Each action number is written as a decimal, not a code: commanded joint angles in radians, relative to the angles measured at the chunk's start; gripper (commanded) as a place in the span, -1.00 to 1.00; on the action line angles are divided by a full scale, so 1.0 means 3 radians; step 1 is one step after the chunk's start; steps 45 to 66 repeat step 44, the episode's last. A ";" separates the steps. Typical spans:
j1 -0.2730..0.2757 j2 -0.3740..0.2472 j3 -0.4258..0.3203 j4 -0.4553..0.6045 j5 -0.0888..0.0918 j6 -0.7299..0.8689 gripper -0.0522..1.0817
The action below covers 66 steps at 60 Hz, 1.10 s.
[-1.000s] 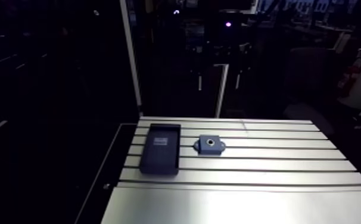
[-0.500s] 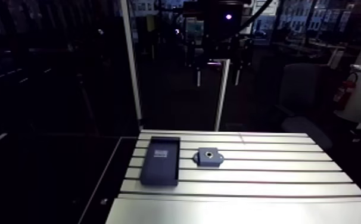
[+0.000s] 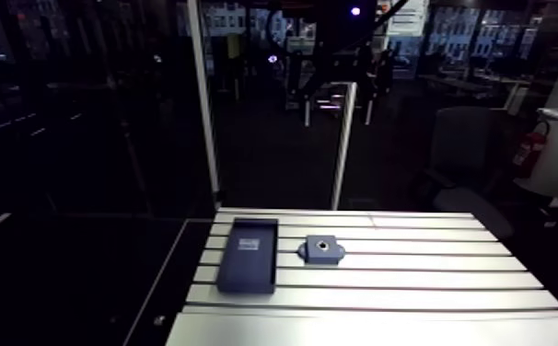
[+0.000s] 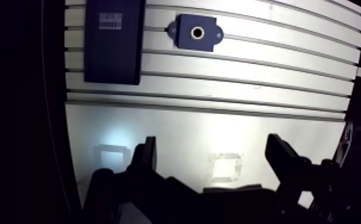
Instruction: Pick up the bearing and press it into the housing until flush.
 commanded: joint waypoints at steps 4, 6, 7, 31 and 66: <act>0.0006 -0.0004 -0.0003 0.0008 0.0022 -0.0002 -0.89; 0.0005 -0.0004 -0.0003 0.0008 0.0023 -0.0002 -0.89; 0.0000 -0.0004 -0.0003 0.0008 0.0023 -0.0002 -0.89; -0.0010 0.0035 -0.0009 0.0018 0.0099 -0.0011 -0.89; 0.0000 0.0052 -0.0014 0.0014 0.0120 -0.0007 -0.89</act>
